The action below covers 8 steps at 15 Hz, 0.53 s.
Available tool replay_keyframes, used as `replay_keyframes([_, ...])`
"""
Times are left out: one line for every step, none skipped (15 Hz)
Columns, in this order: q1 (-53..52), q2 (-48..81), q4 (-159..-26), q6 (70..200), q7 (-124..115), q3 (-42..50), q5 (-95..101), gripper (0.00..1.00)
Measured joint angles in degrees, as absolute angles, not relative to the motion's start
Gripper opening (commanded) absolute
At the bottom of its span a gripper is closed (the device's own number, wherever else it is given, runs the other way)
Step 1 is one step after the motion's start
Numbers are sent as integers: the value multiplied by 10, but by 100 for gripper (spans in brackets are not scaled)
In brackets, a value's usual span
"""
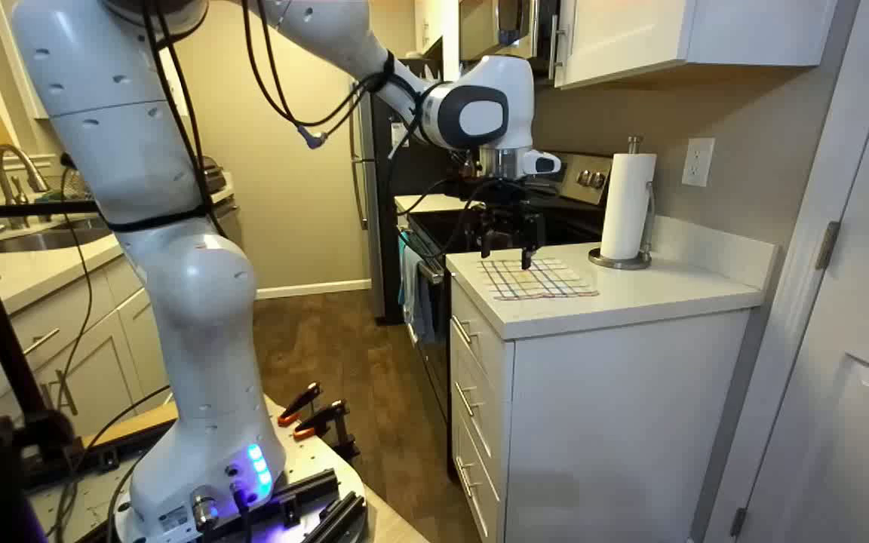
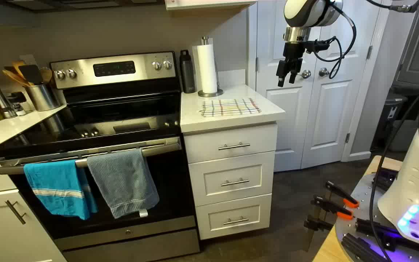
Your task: Pull open in the top drawer of the white chest of drawers
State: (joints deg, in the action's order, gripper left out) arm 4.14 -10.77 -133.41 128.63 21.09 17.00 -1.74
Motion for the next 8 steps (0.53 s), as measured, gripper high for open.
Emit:
replay_keyframes([41, -108, -1334, 1286, 211, 170, -17, 100])
replay_keyframes([41, -108, -1334, 1286, 211, 170, -17, 100])
replay_keyframes([43, -108, -1334, 1286, 211, 168, -17, 100])
replay_keyframes([44, -108, -1334, 1286, 211, 165, -17, 100])
replay_keyframes([44, -108, -1335, 1286, 211, 160, -17, 100])
replay_keyframes([43, -108, -1336, 1286, 211, 152, -17, 100])
replay_keyframes([42, -108, -1338, 1289, 211, 139, -16, 100])
replay_keyframes([41, -109, -1341, 1297, 208, 123, -10, 100])
